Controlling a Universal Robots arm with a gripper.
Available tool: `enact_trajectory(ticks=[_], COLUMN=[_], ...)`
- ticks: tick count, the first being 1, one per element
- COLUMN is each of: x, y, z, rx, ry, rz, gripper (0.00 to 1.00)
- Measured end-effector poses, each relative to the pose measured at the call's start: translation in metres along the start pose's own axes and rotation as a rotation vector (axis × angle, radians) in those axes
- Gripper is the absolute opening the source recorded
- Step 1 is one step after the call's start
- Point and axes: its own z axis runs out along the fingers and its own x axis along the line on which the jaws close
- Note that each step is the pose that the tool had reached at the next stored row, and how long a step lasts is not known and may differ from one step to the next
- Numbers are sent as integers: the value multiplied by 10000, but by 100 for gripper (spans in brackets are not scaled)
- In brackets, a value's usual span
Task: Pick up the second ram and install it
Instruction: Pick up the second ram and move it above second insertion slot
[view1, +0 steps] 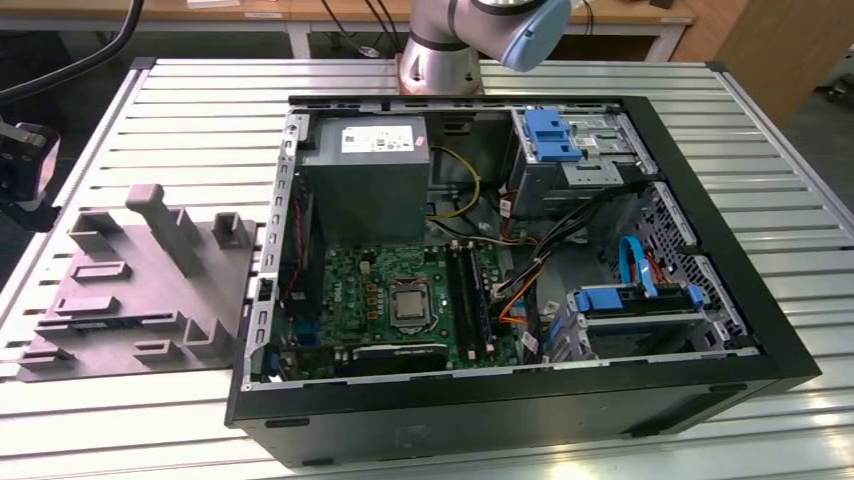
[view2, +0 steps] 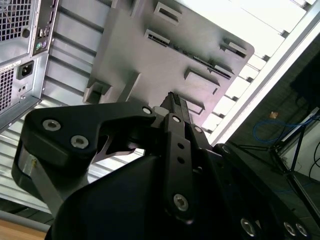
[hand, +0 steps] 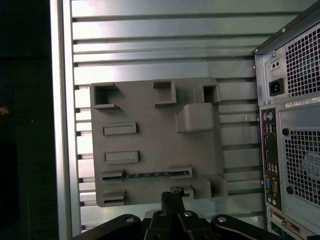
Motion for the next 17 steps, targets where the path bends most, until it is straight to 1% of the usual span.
enact_trajectory(ticks=[1,3,17], x=[0,1,3], y=[0,0,-3], z=[1,6,56], rx=[-2,-14,-120], ry=[1,12,130], rz=[-39,-297,-2838], gripper=[10,10,10])
